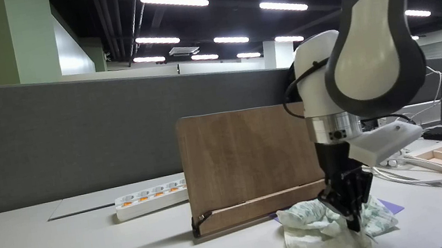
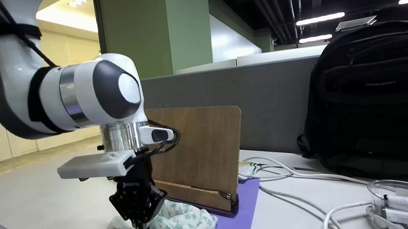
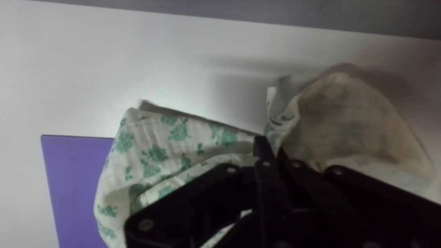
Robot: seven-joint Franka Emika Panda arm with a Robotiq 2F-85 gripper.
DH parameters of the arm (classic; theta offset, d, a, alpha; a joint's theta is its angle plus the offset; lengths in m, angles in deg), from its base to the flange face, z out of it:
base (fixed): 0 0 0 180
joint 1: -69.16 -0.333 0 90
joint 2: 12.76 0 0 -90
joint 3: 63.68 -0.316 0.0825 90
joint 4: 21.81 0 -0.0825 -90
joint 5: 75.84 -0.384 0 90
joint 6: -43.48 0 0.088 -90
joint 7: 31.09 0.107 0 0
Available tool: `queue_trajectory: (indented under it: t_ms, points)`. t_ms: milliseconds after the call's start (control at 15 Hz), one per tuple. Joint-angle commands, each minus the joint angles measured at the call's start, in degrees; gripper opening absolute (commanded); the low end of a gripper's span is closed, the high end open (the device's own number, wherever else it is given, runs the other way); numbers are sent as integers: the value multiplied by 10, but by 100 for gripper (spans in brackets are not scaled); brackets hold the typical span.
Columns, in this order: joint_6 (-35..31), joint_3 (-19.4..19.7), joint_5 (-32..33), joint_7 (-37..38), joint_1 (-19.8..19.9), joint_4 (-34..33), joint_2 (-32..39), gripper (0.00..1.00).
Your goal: Hang the cloth on the wooden object.
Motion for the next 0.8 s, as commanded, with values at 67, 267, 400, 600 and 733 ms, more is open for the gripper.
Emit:
queue_trajectory:
  t_ms: [67,267,400,600,733]
  points:
    - [73,-73,-174,-95,-2,-23,-76,0]
    - [131,-76,-221,-108,-27,-72,-126,0]
    - [164,-75,-223,-97,-34,-113,-147,0]
    - [214,-84,-208,-67,-40,-180,-174,0]
    - [249,-91,-192,-41,-38,-224,-177,0]
